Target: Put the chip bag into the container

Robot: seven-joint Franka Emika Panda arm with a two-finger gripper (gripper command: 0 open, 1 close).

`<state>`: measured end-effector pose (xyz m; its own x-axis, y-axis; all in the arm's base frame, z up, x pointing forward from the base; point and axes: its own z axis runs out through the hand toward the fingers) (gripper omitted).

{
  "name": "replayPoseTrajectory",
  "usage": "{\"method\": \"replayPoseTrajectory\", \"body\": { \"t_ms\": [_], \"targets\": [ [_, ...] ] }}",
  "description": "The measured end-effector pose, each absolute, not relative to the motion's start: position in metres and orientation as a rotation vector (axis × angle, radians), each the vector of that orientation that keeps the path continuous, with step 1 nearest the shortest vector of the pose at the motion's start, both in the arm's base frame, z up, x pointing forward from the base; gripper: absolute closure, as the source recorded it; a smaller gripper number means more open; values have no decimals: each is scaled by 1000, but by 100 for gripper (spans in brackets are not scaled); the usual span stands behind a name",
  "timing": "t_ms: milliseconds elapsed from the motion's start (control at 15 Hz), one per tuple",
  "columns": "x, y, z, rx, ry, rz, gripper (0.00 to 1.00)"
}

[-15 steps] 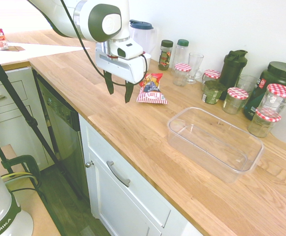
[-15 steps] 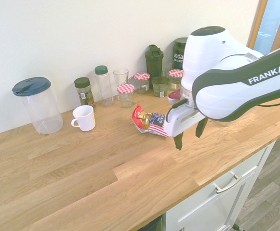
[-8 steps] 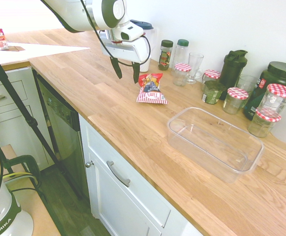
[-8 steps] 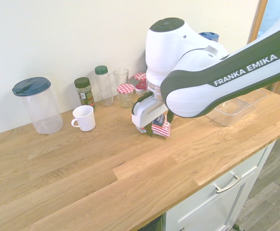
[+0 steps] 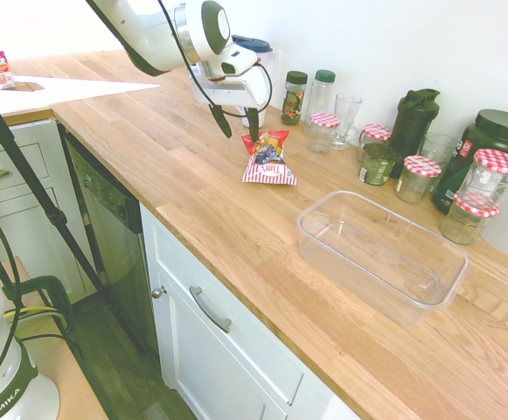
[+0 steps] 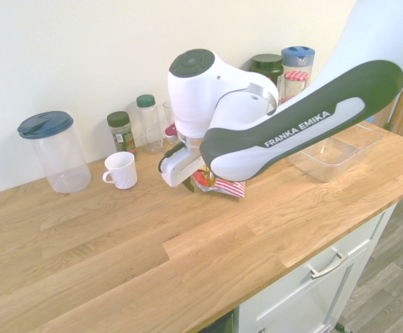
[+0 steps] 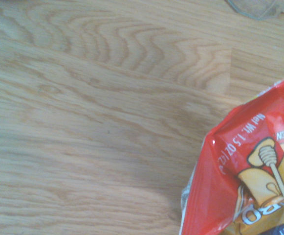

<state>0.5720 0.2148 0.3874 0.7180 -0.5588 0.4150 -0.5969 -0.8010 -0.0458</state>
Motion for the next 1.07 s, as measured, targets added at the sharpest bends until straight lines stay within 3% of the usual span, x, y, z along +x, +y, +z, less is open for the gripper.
{"method": "replayPoseTrajectory", "body": {
  "t_ms": [1067],
  "targets": [
    [579, 208, 379, 2778, -960, 666, 100]
  ]
}}
